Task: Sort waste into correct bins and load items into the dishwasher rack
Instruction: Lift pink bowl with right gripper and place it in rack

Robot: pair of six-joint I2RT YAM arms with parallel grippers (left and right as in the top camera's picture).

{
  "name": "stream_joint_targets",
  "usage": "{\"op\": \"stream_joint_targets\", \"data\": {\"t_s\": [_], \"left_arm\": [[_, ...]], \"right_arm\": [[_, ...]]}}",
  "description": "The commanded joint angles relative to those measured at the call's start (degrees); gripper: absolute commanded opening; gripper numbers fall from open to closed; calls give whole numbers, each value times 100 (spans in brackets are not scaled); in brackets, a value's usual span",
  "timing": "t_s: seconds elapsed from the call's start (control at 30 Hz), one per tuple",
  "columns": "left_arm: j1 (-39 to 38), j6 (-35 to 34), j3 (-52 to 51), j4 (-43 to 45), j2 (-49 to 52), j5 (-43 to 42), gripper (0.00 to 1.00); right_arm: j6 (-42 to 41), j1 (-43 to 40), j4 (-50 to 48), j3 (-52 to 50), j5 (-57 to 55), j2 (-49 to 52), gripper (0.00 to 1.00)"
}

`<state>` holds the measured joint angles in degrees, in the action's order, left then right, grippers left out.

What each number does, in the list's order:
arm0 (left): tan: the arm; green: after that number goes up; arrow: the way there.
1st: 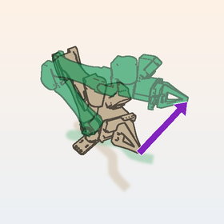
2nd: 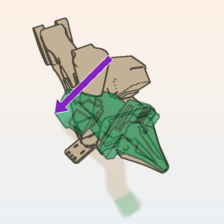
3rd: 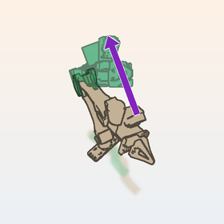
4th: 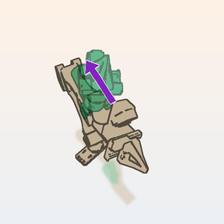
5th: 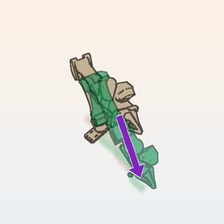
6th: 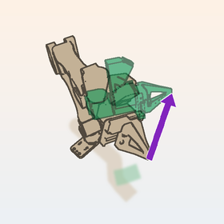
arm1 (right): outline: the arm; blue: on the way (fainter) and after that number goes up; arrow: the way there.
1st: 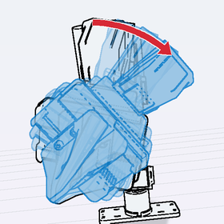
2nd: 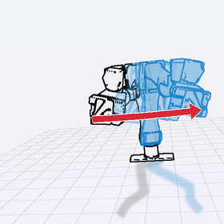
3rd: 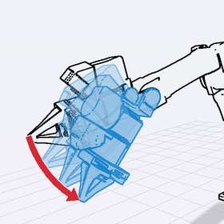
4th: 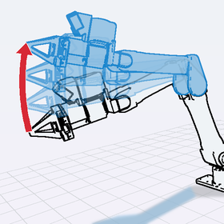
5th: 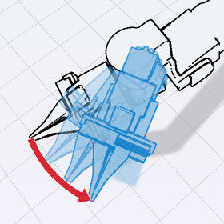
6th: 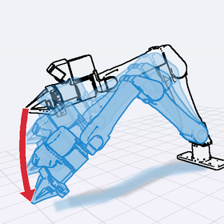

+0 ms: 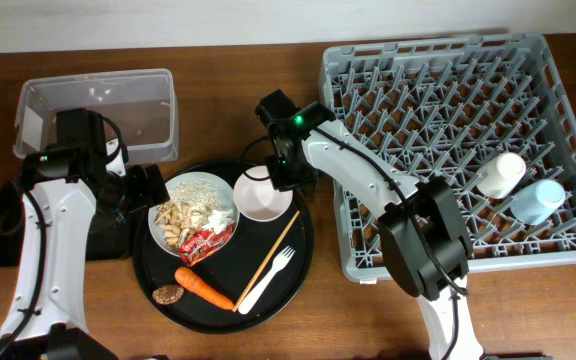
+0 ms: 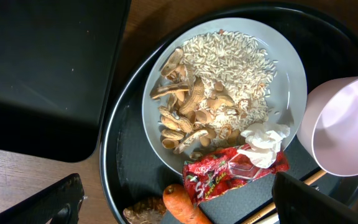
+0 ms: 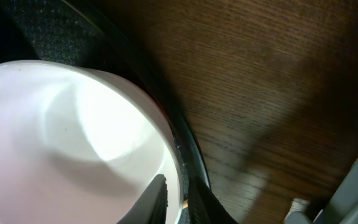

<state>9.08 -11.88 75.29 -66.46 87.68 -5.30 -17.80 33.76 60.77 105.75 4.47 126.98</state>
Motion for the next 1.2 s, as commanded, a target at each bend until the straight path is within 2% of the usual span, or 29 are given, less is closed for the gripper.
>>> {"op": "stream_joint_targets", "data": {"t_s": [0.0, 0.2, 0.33, 0.6, 0.73, 0.9, 1.0, 1.07, 1.17], "left_arm": [[9, -94, 52, -13, 39, 0, 96], [9, -92, 52, -20, 39, 0, 96], [9, -92, 52, -22, 39, 0, 97], [9, -92, 52, -35, 39, 0, 97], [9, -92, 52, -33, 39, 0, 96], [9, -92, 52, -26, 39, 2, 97], [9, -92, 52, -26, 39, 0, 96], [9, -92, 52, -28, 39, 0, 96], [9, -92, 52, -31, 39, 0, 96]], "right_arm": [[-33, 42, -15, -66, -63, 92, 15], [-35, 42, -70, -245, -66, 92, 13], [-74, 42, -149, -306, -66, 92, 4], [-70, 22, 234, 146, -273, -13, 4], [-72, 11, 1156, 1182, -1576, -361, 4], [-72, -20, 2055, 2540, -4070, -817, 4], [-85, -116, 2024, 2697, -5469, -992, 4], [-444, -291, 2020, 2682, -6334, -988, 4], [-920, -684, 2002, 2618, -6819, -890, 4]]}}
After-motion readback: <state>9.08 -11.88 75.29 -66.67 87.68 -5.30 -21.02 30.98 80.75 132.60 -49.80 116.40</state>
